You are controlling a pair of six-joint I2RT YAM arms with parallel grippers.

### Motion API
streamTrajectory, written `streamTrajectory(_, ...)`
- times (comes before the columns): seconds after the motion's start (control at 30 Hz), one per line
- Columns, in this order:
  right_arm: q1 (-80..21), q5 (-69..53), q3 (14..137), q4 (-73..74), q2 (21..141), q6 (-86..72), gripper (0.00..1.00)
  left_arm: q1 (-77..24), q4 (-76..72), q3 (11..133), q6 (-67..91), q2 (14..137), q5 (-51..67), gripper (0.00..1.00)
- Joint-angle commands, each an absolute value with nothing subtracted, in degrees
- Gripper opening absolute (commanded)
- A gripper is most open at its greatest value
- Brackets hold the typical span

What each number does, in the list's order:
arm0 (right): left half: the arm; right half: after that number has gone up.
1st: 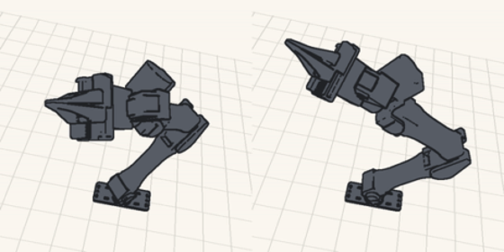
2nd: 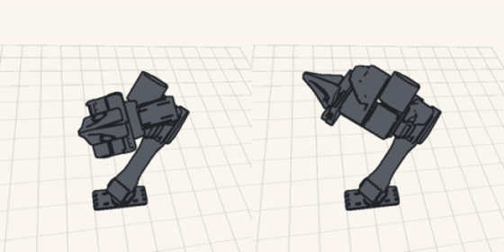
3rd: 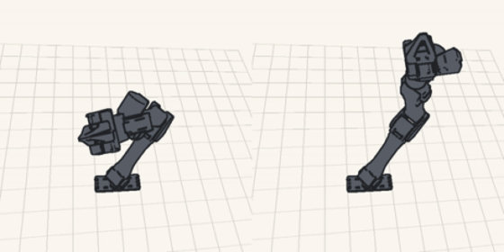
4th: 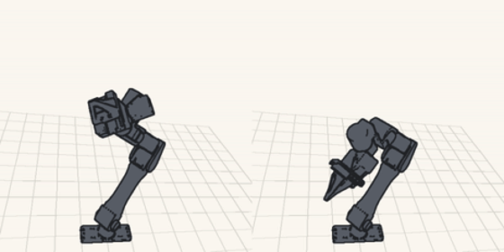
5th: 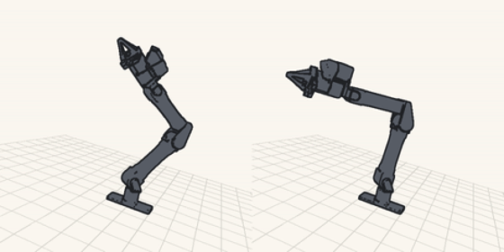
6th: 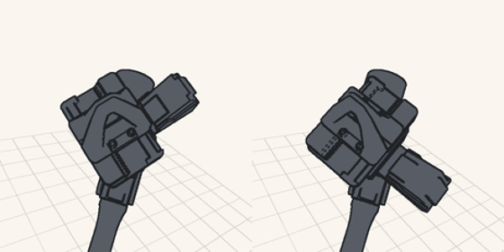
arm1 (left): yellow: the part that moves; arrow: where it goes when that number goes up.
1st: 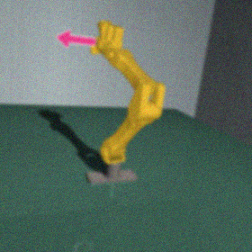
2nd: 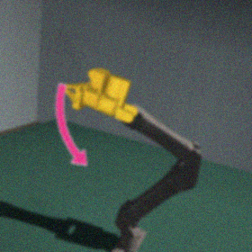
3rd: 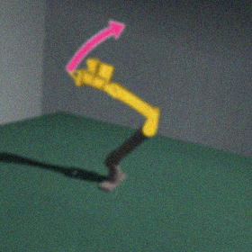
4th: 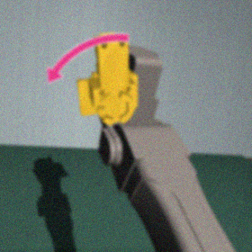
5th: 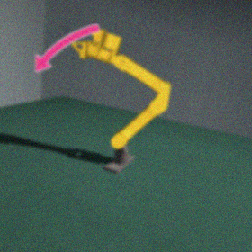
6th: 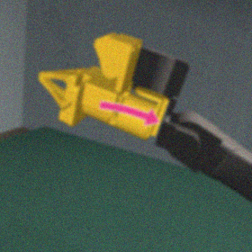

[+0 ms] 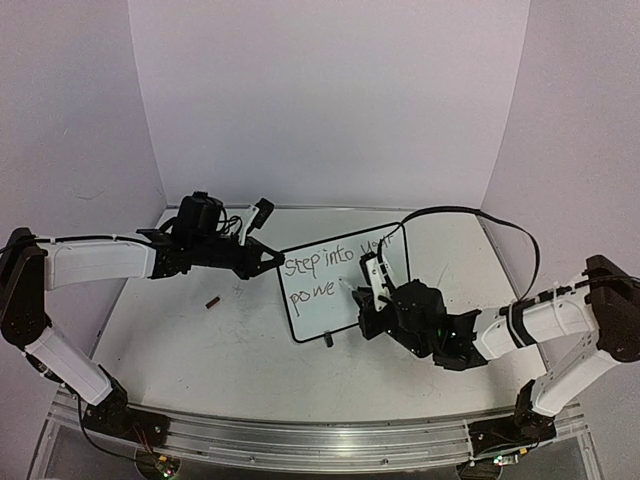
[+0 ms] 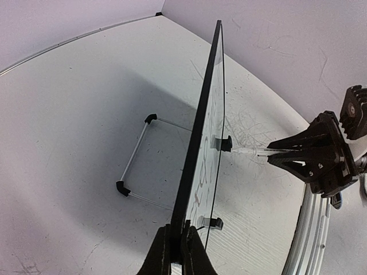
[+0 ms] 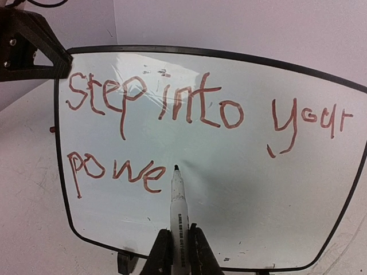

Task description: Write a sentence on the whiteboard

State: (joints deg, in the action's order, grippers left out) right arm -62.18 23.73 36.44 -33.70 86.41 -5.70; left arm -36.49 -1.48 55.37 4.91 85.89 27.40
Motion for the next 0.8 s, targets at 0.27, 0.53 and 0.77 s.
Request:
streamTrajectory(0.27,-61.48,22.89,40.01,-36.73,89.93,-3.68,0.0,-36.47,1.8,54.76,0.82,84.91,23.51,0.0)
streamTrajectory(0.53,-61.21,23.65,40.8,-36.24,91.25,-4.24,0.0,-36.47,1.88,54.8,0.79,84.81,23.54,0.0)
streamTrajectory(0.77,-61.24,24.7,40.69,-33.72,91.83,-5.86,0.0,-36.47,1.9,54.84,0.79,84.73,23.47,0.0)
